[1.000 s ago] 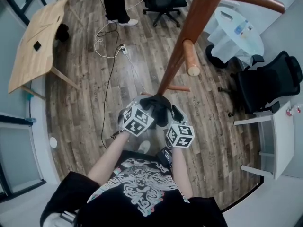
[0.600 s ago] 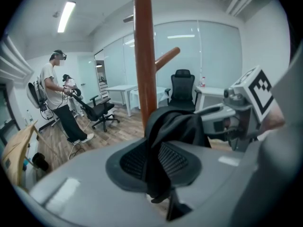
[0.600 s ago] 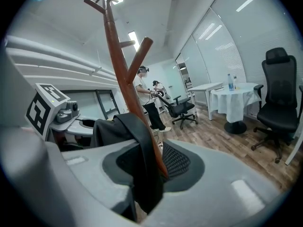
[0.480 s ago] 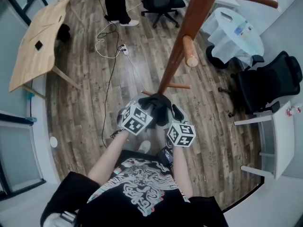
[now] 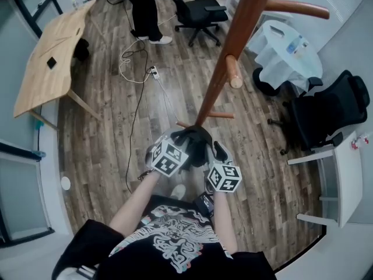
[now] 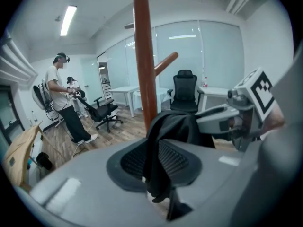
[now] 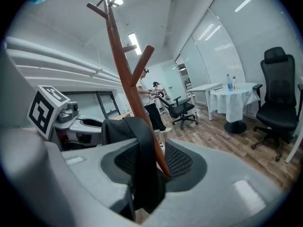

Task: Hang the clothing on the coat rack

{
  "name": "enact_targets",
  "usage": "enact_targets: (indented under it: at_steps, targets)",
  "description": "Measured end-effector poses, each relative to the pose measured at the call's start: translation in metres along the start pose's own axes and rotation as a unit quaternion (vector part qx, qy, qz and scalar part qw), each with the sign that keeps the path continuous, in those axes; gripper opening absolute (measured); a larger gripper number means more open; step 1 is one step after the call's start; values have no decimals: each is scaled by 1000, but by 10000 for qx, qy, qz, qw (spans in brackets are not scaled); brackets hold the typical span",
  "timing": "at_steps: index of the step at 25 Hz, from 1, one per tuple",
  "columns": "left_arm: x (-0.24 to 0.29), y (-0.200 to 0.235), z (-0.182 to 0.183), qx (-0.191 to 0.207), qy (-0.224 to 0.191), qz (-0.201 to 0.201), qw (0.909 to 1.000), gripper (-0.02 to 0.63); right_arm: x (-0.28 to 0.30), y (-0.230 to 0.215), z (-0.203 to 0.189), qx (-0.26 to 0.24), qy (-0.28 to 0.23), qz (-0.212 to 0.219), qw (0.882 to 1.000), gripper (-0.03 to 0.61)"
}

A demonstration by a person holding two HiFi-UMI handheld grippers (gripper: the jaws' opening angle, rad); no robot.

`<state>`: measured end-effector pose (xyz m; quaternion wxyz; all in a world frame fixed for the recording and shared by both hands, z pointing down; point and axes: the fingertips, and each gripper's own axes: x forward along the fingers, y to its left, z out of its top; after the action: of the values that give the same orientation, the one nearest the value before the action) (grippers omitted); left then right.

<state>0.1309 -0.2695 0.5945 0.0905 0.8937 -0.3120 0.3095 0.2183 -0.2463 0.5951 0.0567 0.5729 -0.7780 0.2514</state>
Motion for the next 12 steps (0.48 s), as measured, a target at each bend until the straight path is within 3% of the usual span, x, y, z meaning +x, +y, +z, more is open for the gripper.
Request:
enact_targets:
  at_steps: [12]
  targets:
    - [-19,2,-4,-284,-105,-51,9995,107,-15,12,7,-202,-164,6,9997,137]
